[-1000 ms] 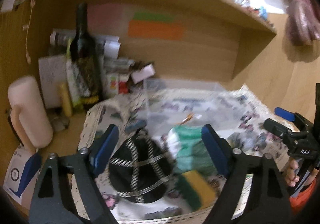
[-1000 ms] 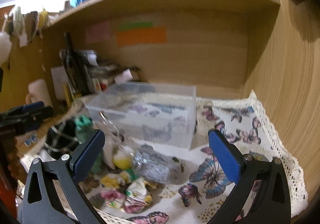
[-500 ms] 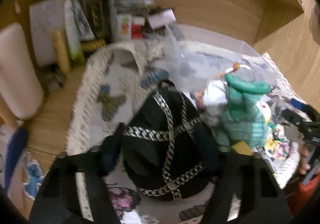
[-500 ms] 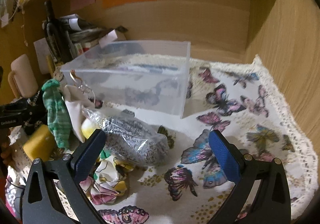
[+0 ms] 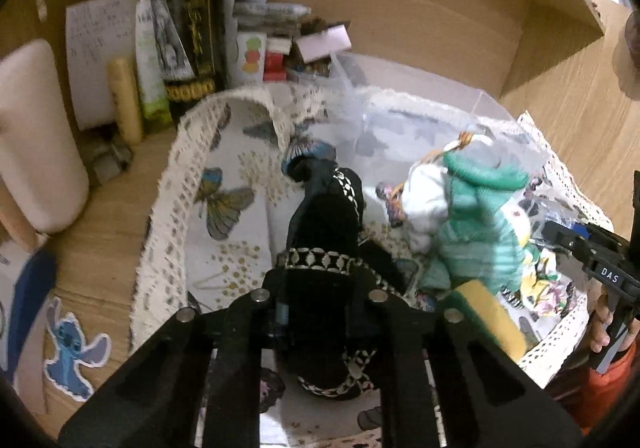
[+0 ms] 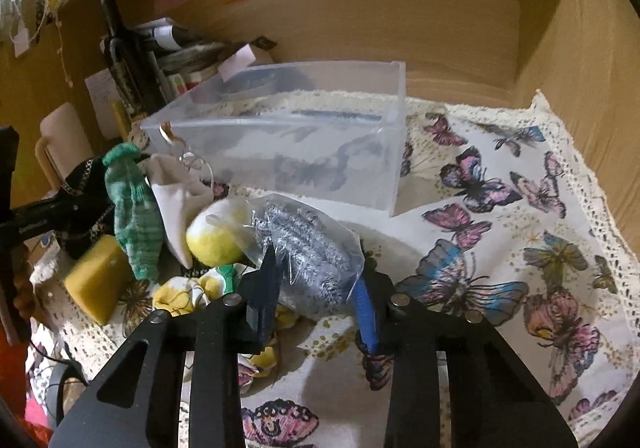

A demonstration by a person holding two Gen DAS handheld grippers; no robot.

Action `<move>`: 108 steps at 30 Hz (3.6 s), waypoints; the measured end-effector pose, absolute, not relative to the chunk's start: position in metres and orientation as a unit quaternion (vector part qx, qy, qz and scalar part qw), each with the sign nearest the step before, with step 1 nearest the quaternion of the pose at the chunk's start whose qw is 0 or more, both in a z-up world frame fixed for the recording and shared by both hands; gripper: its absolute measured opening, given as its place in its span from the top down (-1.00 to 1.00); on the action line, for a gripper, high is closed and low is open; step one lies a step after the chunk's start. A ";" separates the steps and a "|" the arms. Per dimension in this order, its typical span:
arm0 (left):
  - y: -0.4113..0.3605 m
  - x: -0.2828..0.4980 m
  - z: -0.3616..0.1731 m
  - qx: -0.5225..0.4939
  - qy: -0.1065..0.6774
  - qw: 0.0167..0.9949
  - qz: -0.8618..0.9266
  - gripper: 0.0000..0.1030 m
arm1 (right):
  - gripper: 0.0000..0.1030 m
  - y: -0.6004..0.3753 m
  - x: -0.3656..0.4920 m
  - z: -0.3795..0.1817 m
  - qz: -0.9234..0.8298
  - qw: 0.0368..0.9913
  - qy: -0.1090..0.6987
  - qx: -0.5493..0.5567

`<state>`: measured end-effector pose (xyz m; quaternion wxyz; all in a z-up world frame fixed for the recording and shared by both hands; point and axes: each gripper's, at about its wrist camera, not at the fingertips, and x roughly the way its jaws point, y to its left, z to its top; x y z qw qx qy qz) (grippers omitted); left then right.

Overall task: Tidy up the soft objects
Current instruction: 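Grasp the black knit hat with the left gripper while the right gripper grasps the bagged silver scrubber, then lower the hat into the clear box with the left gripper while the right gripper drops the scrubber in, then grasp the green sock with the left gripper while the right gripper grasps the yellow felt ball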

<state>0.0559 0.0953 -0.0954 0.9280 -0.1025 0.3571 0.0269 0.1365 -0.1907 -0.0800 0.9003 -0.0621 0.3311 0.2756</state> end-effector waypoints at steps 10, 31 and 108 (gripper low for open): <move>0.095 0.045 -0.035 -0.092 0.288 0.953 0.027 0.72 | 0.47 -0.205 0.124 -0.032 0.273 0.926 0.258 -0.047; 0.070 0.144 0.017 -0.103 0.260 0.960 -0.011 0.72 | 0.47 -0.157 0.183 0.026 0.297 0.928 0.212 -0.073; 0.010 0.091 -0.088 -0.044 0.351 0.932 -0.079 0.63 | 0.30 -0.140 0.135 -0.078 0.364 0.854 0.358 -0.098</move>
